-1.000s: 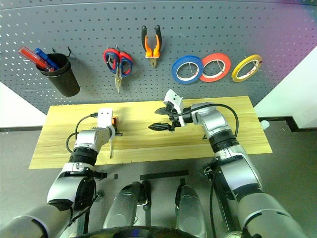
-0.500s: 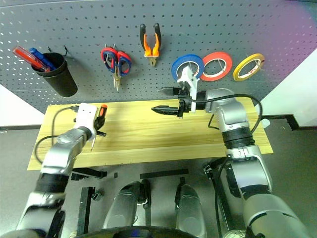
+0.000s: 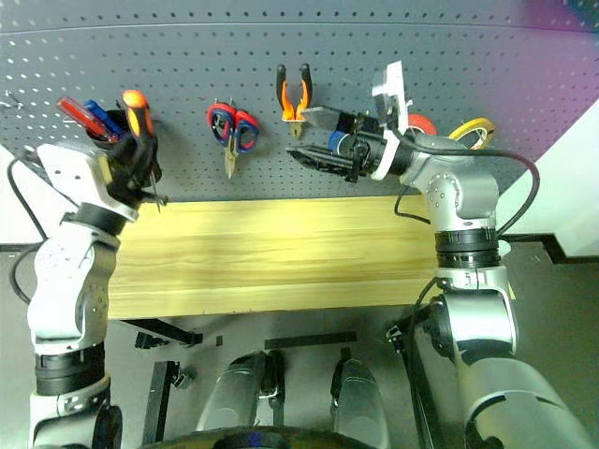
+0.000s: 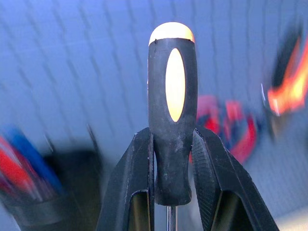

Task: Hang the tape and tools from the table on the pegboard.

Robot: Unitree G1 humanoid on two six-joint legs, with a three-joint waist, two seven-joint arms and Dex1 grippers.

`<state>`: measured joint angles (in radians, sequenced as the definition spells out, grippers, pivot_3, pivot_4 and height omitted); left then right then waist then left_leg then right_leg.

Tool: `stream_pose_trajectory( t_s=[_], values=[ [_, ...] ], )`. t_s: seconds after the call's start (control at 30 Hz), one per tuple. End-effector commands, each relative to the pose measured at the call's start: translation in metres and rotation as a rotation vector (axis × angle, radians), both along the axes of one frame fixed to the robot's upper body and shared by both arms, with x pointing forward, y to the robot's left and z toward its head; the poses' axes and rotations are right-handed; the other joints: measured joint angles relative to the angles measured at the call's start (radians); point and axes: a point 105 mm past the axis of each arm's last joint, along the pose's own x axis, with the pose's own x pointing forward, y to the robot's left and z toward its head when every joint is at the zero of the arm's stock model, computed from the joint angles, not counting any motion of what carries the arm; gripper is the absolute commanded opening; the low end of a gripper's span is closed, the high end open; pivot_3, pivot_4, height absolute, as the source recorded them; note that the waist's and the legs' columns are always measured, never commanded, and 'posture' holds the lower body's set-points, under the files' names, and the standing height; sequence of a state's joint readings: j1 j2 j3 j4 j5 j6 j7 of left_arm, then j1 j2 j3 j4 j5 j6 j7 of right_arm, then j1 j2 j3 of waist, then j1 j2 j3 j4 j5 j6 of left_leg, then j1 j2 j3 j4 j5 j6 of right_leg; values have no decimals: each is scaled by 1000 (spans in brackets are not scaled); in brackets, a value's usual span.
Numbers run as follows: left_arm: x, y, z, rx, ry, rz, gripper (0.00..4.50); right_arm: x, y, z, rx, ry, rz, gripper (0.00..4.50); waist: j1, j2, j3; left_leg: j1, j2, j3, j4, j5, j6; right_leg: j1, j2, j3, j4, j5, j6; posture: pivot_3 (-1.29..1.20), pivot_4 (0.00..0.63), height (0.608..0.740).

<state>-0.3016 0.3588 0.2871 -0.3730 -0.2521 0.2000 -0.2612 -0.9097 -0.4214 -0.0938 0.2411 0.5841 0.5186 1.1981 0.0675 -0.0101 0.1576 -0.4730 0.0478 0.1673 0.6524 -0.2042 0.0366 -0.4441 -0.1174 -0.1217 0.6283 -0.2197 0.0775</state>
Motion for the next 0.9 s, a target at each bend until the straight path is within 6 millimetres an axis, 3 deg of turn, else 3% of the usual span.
stream_pose_trajectory(
  t_s=[0.03,0.27,0.47,0.7,0.9],
  values=[
    [-4,15,26,1,-109,79,712,-4,-2,21,35,-69,8,4500,3,-1,-9,1,0,0,0,0,0,1,0,0,0,0,0,238,29,740],
    [-2,27,81,-19,-307,111,712,-4,0,23,25,-91,3,4500,23,-6,-29,1,0,0,0,-1,-2,2,0,0,0,0,0,230,15,740],
    [11,35,109,-62,-413,111,712,-1,3,25,36,-100,-11,4500,27,-6,-41,2,0,0,0,-1,-3,2,0,0,0,0,0,198,7,740],
    [47,37,101,-135,-386,104,712,2,9,20,36,-90,-16,4500,22,-7,-52,11,0,0,-2,-1,-3,11,1,-1,-1,0,0,166,3,740],
    [66,39,81,-124,-303,128,712,2,5,19,22,-98,-45,4500,20,-7,-52,11,0,0,-1,-1,-3,11,1,0,-1,0,0,142,7,740]
  ],
)
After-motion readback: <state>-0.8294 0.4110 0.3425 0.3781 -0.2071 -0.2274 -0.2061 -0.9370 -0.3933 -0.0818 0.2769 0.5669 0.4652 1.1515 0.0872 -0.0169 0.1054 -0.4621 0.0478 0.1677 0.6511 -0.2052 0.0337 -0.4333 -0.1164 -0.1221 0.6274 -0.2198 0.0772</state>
